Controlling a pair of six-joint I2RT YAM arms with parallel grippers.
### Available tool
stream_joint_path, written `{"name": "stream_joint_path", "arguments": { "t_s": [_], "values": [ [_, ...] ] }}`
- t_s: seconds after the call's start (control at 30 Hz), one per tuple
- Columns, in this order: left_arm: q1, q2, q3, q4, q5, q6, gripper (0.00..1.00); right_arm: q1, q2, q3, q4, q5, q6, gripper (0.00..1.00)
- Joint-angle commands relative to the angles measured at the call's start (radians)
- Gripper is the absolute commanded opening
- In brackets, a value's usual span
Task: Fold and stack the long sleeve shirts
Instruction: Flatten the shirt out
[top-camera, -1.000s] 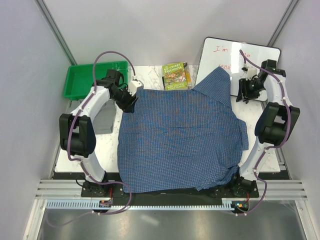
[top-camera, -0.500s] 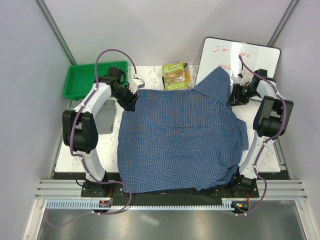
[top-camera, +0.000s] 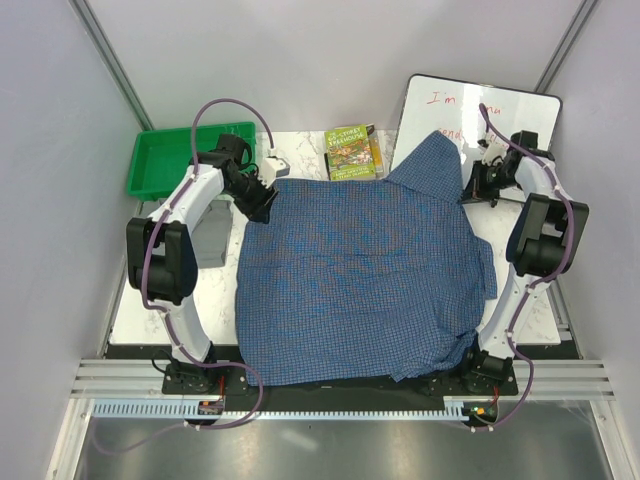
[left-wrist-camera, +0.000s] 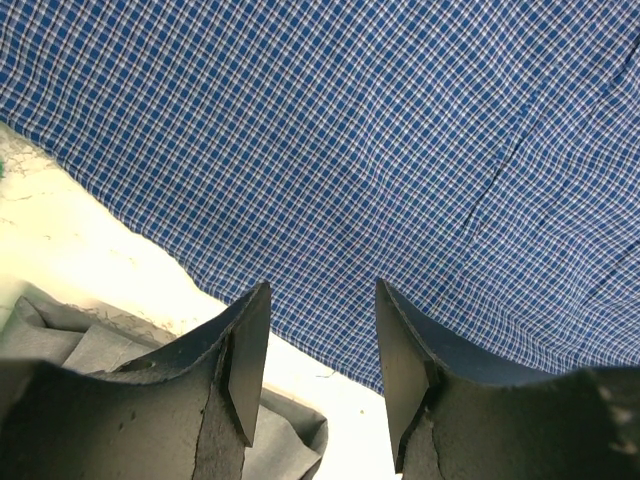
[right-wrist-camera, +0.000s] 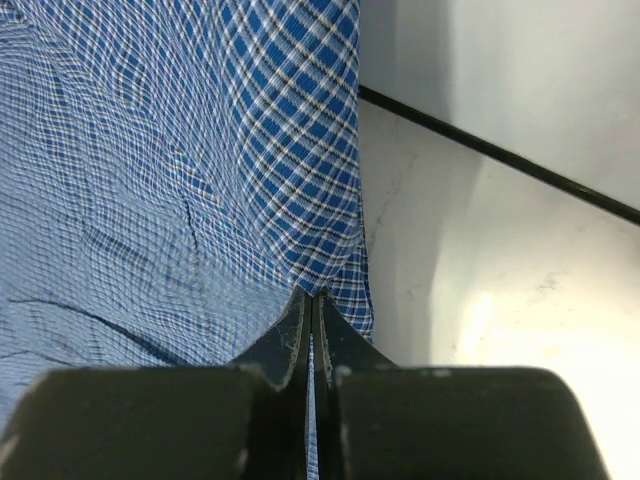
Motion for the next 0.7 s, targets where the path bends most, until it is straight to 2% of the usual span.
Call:
{"name": "stream_joint_path", "arguments": {
  "t_s": [0.0, 0.13, 0.27, 0.4, 0.5, 0.57, 0.67],
  "values": [
    [-0.001, 0.016, 0.019, -0.01, -0.03, -0.016, 0.53, 0.027, -0.105, 0.076, -0.03, 0.1, -0.058, 0.0],
    [-0.001, 0.022, 0.013, -0.01, -0.033, -0.015, 0.53, 0.083, -0.136, 0.09, -0.07, 0.131, -0.086, 0.0],
    [-0.001, 0.022, 0.014, -0.007, -0.042, -0.015, 0.53, 0.194, -0.166, 0.069, -0.067, 0.193, -0.115, 0.0],
    [-0.001, 0.015, 0.004, -0.005, -0.048, -0.016, 0.53, 0.4, -0.174, 0.001, -0.077, 0.322, -0.185, 0.0],
    [-0.001, 0.013, -0.004, -0.003, -0.048, -0.018, 0.53, 0.523, -0.182, -0.043, -0.077, 0.397, -0.242, 0.08],
    [-0.001, 0.013, -0.007, -0.003, -0.048, -0.021, 0.53, 0.581, -0.174, -0.047, -0.085, 0.387, -0.268, 0.19],
    [-0.001, 0.021, -0.001, -0.005, -0.048, -0.027, 0.53, 0.603, -0.15, -0.001, -0.138, 0.318, -0.281, 0.32]
  ]
}}
